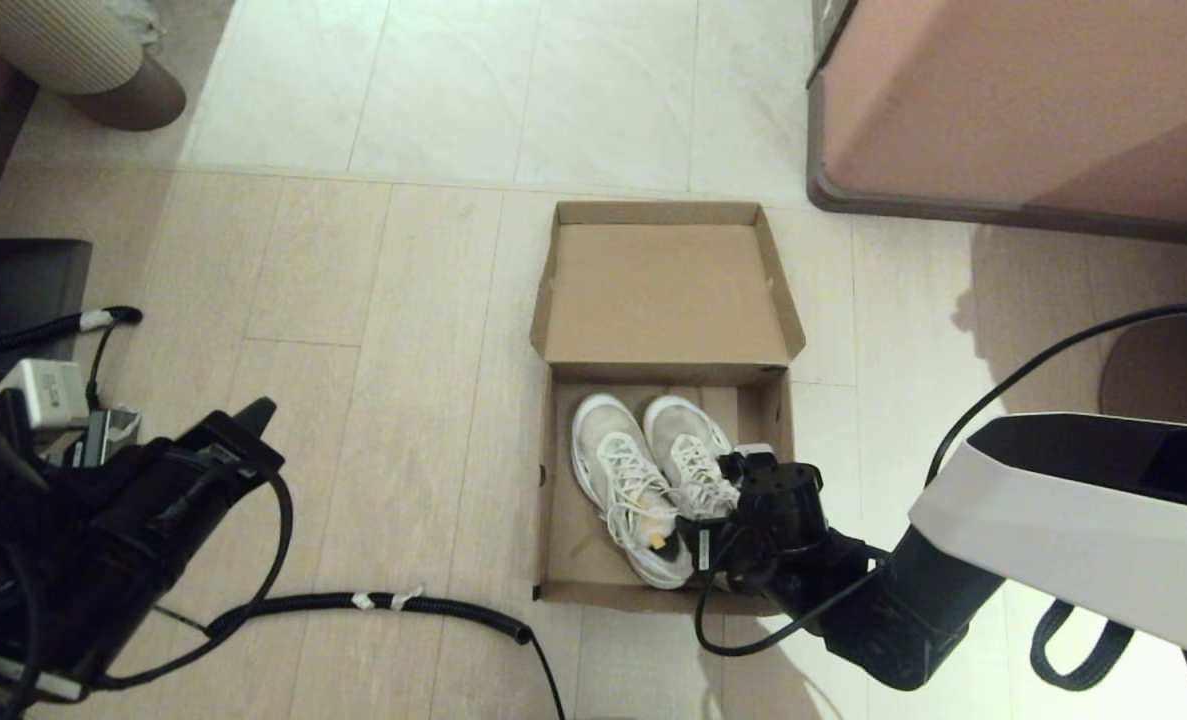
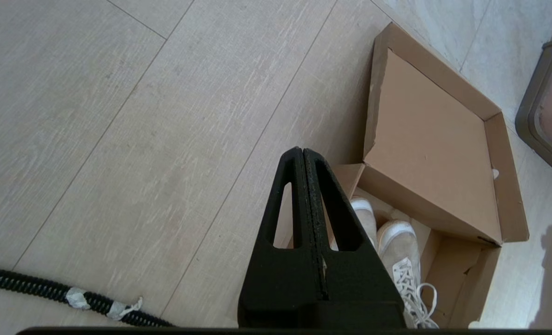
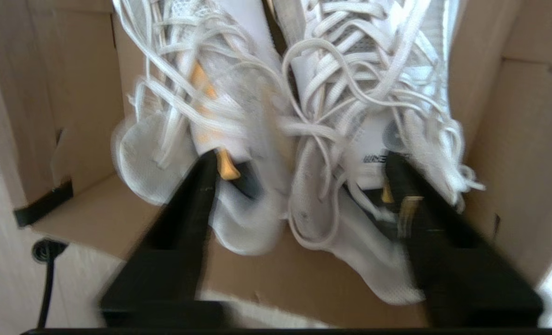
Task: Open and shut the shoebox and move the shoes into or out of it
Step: Put the shoes into the shoe box
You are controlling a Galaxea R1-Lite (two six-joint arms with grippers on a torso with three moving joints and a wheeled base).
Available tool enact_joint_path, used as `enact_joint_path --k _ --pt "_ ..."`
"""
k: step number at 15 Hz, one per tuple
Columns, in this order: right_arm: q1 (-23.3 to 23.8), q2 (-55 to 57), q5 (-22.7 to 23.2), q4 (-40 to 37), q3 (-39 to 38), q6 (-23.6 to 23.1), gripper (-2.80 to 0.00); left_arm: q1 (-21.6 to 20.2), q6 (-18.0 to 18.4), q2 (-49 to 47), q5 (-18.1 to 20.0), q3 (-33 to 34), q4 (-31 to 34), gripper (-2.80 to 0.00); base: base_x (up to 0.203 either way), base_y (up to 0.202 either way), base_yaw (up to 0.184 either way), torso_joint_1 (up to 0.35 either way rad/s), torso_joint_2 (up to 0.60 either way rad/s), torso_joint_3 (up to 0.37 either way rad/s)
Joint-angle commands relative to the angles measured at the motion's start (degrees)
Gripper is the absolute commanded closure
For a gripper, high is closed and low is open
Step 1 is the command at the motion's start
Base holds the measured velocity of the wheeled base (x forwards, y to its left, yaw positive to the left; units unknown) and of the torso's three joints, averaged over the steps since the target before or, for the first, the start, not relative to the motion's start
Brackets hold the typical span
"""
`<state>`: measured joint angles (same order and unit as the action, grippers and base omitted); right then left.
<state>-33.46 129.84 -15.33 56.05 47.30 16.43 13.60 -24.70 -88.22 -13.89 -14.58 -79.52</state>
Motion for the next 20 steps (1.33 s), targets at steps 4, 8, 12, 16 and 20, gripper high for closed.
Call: enact_joint_path --k 4,8,12,16,20 --pt "-0.29 -4.06 -0.41 0.21 -6.07 -0.11 0.0 -0.01 0.0 -0.17 -0.34 -0.67 -0.46 0.0 0.0 0.0 0.0 0.0 0.0 0.0" --pt "-0.13 0.25 -1.1 0.35 -6.5 -0.2 0.0 0.02 0.35 -0.58 -0.29 -2.66 -0.37 0.0 0.0 0.0 0.0 0.0 0.0 0.0" --pt "-0.11 6.11 -1.02 0.19 -1.51 -1.23 0.0 0.02 0.26 -1.69 -0.27 -2.91 -0.37 0.0 0.0 0.0 0.0 0.0 0.0 0.0" --pt "-0.09 8.19 -1.04 -4.75 3.35 -2.67 0.0 0.02 0.26 -1.59 -0.27 -3.33 -0.46 0.0 0.0 0.0 0.0 0.0 0.0 0.0" --pt "0.04 11.5 -1.19 -7.57 9.84 -2.97 0.0 0.02 0.26 -1.34 -0.27 -3.79 -0.46 0.0 0.0 0.0 0.0 0.0 0.0 0.0"
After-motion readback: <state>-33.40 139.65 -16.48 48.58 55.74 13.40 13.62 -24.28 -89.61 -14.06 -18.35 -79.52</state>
